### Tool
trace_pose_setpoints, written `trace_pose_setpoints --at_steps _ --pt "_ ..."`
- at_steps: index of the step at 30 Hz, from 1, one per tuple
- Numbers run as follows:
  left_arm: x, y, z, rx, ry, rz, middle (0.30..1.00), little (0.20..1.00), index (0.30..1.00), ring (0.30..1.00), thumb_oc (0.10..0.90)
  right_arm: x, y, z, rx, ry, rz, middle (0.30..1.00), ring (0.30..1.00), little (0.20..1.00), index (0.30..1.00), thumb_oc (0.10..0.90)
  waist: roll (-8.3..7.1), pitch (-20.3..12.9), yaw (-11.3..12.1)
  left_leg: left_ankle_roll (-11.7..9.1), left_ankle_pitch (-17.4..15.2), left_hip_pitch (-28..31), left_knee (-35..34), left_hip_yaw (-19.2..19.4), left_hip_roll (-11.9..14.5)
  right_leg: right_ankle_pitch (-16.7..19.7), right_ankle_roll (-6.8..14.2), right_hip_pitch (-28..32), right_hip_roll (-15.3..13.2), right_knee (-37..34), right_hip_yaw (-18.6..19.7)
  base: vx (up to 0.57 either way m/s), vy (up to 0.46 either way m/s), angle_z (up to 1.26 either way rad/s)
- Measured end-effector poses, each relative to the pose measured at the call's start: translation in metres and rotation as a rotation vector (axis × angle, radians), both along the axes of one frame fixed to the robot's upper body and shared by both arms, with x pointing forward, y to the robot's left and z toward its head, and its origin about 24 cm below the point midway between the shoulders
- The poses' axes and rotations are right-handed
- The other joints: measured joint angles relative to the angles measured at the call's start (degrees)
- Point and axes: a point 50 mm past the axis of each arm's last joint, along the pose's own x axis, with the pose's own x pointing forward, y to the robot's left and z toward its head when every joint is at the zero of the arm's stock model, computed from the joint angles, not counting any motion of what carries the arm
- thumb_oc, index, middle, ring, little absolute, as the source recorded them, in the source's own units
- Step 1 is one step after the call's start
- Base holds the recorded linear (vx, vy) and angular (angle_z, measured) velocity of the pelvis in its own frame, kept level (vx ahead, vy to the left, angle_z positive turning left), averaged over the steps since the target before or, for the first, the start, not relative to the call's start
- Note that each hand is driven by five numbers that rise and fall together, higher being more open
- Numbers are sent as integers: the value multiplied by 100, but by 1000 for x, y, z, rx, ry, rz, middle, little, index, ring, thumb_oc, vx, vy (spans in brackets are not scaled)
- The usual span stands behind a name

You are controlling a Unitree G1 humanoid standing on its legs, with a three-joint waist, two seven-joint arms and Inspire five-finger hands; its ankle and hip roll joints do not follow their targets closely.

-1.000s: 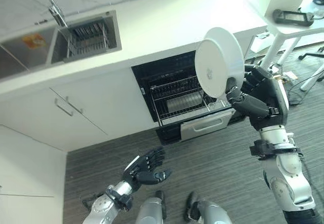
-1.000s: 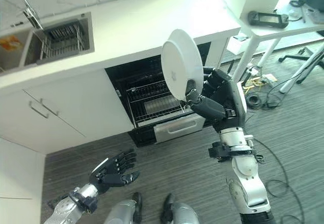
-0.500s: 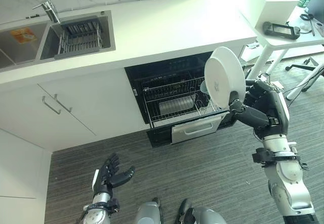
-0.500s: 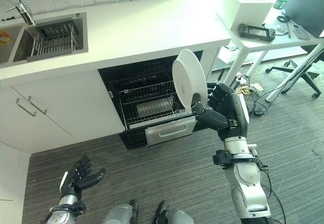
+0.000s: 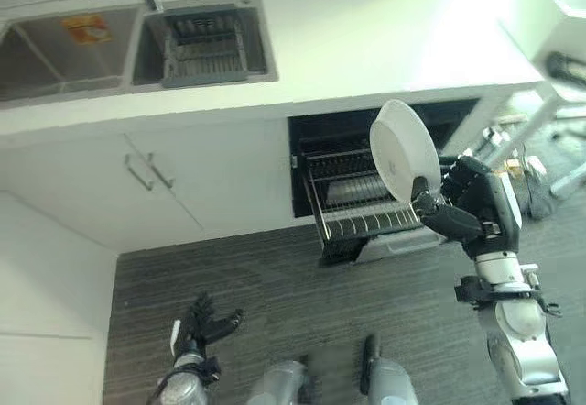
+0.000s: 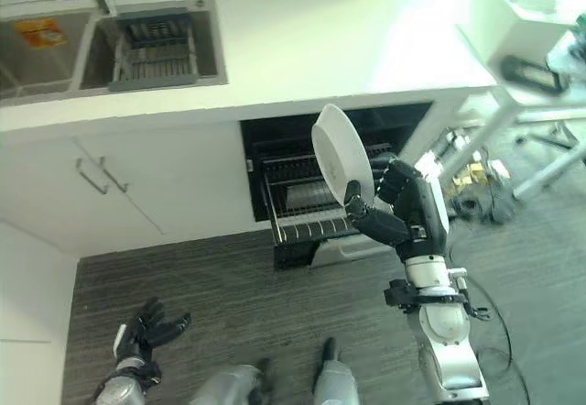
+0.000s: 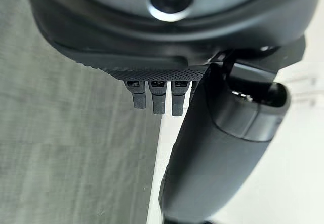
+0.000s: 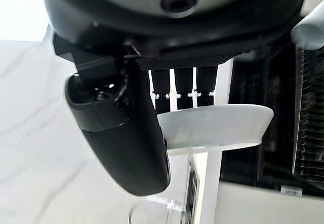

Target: Place the dishes in the dishwasher.

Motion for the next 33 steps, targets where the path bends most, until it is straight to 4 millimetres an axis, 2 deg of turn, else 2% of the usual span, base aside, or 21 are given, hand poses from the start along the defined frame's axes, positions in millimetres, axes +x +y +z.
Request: trace_pose_setpoints --at_steps 1,3,4,5,6,7,9,10,11,12,13,14,16,17,22,26,33 --pt "-5 1 -1 5 7 -3 900 900 900 900 800 1 -1 3 -15 -7 -1 300 300 300 300 400 -11 -3 5 -52 69 119 -147 -107 -8 -19 -31 -12 66 26 -302 67 -254 81" --pt "-16 2 -6 2 41 12 900 900 900 900 800 4 -3 11 -64 -37 -17 300 300 300 300 400 -47 -27 100 -144 114 202 -310 -261 28 72 -161 15 308 -230 -514 81 -206 72" --pt "-27 5 -9 -2 70 35 900 900 900 900 800 6 -3 15 -99 -54 -22 300 300 300 300 400 -108 -63 140 -225 107 212 -368 -256 13 174 -243 108 294 -382 -683 73 -166 76" --pt "-34 5 -14 -14 97 56 900 900 900 900 800 7 -3 17 -121 -62 -28 300 300 300 300 400 -97 -94 179 -314 102 224 -384 -190 62 303 -635 172 323 -417 -789 59 -162 70" --pt "-47 2 -21 -38 138 95 900 900 900 900 800 9 -4 21 -138 -66 -33 300 300 300 300 400 -17 -160 199 -450 166 223 -495 89 244 260 -739 197 375 -388 -968 39 -150 55" --pt "-58 0 -25 -48 164 116 900 900 900 900 800 10 -6 24 -152 -75 -37 300 300 300 300 400 53 -208 225 -473 182 252 -632 268 400 144 -874 191 470 -329 -1033 28 -136 41" --pt "-66 -1 -28 -54 184 127 900 900 900 900 800 11 -8 26 -151 -78 -46 300 300 300 300 400 57 -210 287 -552 232 311 -731 365 484 54 -917 185 518 -261 -1080 -16 -99 21" --pt "-75 -6 -33 -73 217 130 900 900 900 900 800 11 -12 27 -155 -80 -66 300 300 300 300 400 90 -234 305 -662 299 253 -761 494 608 -96 -1017 219 539 -159 -1228 -72 -88 49" --pt "-76 -10 -36 -87 226 130 900 900 900 900 800 9 -17 27 -166 -74 -93 300 300 300 300 400 100 -262 239 -684 294 193 -723 768 704 -157 -1059 237 509 -180 -1296 16 -43 73" --pt "-75 -14 -36 -100 220 119 900 900 900 900 800 8 -24 26 -171 -62 -130 300 300 300 300 400 113 -269 248 -674 237 117 -654 1196 940 -216 -1158 258 480 -137 -1455 11 -25 76" --pt "-72 -17 -36 -107 216 99 900 900 900 900 800 8 -29 23 -178 -45 -166 300 300 300 300 400 111 -294 218 -740 274 117 -619 1499 1179 -413 -1112 253 415 -38 -1606 -28 19 78" --pt "-70 -20 -37 -116 213 76 900 900 900 900 800 6 -36 19 -187 -26 -198 300 300 300 300 400 132 -333 136 -747 272 37 -499 1540 1278 -451 -1092 263 394 10 -1684 -96 39 67" --pt "-71 -25 -38 -120 218 49 900 900 900 900 800 6 -40 13 -189 11 -215 300 300 300 300 400 105 -463 138 -882 481 -55 -624 1453 1179 -443 -1010 49 240 230 -1666 -35 44 26" --pt "-72 -24 -38 -121 222 51 900 900 900 900 800 7 -39 8 -193 29 -213 300 300 300 300 400 69 -483 117 -807 465 -92 -631 1461 1110 -438 -908 -37 172 259 -1577 25 36 -3" --pt "-66 -12 -34 -84 207 46 900 900 900 900 800 8 -30 -19 -233 133 -189 300 300 300 300 400 51 -545 58 -656 397 -121 -484 1484 940 -305 -743 -9 26 234 -1495 2 4 1" --pt "-60 1 -28 -42 193 41 900 900 900 900 800 8 -22 -30 -232 167 -169 300 300 300 300 400 44 -559 23 -587 354 -219 -336 1477 908 -129 -758 -20 27 109 -1471 -12 43 -2" --pt "-60 2 -29 -40 204 51 900 900 900 900 800 8 -23 -35 -250 172 -209 300 300 300 300 400 -60 -614 -33 -540 340 -289 -289 1480 875 -18 -697 -16 17 -21 -1446 -9 21 -2"
